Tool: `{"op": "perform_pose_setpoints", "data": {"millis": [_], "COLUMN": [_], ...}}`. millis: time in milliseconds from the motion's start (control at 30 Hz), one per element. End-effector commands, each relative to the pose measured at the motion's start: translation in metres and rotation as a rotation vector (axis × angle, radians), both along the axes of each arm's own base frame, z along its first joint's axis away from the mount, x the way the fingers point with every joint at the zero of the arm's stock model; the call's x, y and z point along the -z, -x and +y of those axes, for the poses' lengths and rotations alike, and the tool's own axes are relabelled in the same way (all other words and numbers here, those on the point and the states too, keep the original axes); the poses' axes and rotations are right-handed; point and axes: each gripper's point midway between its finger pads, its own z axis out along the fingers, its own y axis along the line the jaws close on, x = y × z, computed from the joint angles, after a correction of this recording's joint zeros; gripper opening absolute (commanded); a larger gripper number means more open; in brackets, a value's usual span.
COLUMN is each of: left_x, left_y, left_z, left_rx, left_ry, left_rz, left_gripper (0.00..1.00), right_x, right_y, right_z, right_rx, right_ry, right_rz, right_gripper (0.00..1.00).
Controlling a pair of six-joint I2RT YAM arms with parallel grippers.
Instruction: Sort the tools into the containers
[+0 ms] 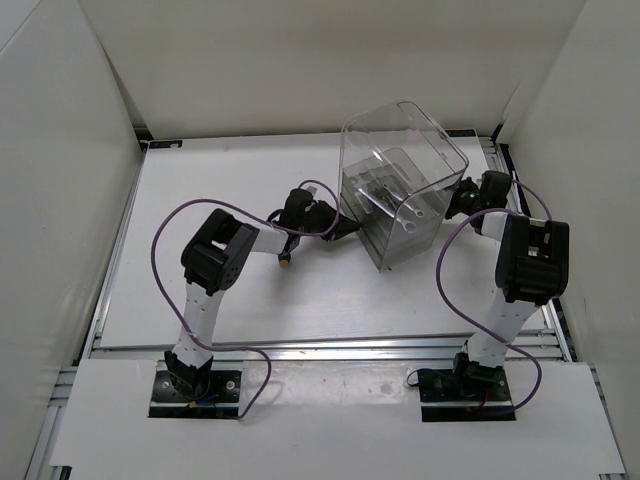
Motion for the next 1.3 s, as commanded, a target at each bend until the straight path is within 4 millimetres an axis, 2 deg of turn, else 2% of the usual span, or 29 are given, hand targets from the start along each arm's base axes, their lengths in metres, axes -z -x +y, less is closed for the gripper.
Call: {"op": "perform_pose_setpoints", "data": {"millis": [0,67,267,367,467,667,867,1033,1200,1267], "left_x": [-0.016,-0.022,-0.018,-0.02,-0.012,-0.005,-0.005,0.009,0.011,0.009], "left_y": [-0.032,-0.03,-0.026,-0.026,-0.02,-0.009,-0.009,0.0,0.006,0.007], "left_z": [-0.003,-0.003,0.005,0.02,0.03,0.044,0.063,0.077,0.09,0.098], "left_rx": [-0.108,-0.104,-0.075,-0.073,-0.062,-0.042,-0.051,-0.036,-0.051,-0.055], "left_ry": [0.035,0.061,0.085,0.066,0.036,-0.021,-0.079,-0.168,-0.19,-0.208], "left_rz": [-0.109,-0.126,-0.131,-0.126,-0.105,-0.07,-0.063,-0.034,-0.025,-0.029], "left_gripper": [0.1,0.1,0.1,0.1,0.1,0.1,0.1,0.1,0.1,0.1], "right_x": [0.003,0.003,0.007,0.002,0.002,-0.003,-0.018,-0.03,-0.06,-0.065], "right_y": [0.052,0.051,0.051,0.046,0.041,0.03,0.016,0.013,0.002,-0.001], "right_z": [0.054,0.054,0.054,0.053,0.052,0.049,0.03,0.019,0.008,0.005], "right_rx": [-0.253,-0.253,-0.234,-0.224,-0.215,-0.193,-0.115,-0.07,-0.035,-0.027], "right_ry": [-0.123,-0.125,-0.165,-0.172,-0.179,-0.19,-0.226,-0.25,-0.252,-0.253], "right_rz": [0.1,0.099,0.11,0.085,0.082,0.052,-0.008,-0.057,-0.161,-0.169], "right_gripper": [0.09,0.09,0.08,0.08,0.08,0.08,0.08,0.09,0.09,0.09]}}
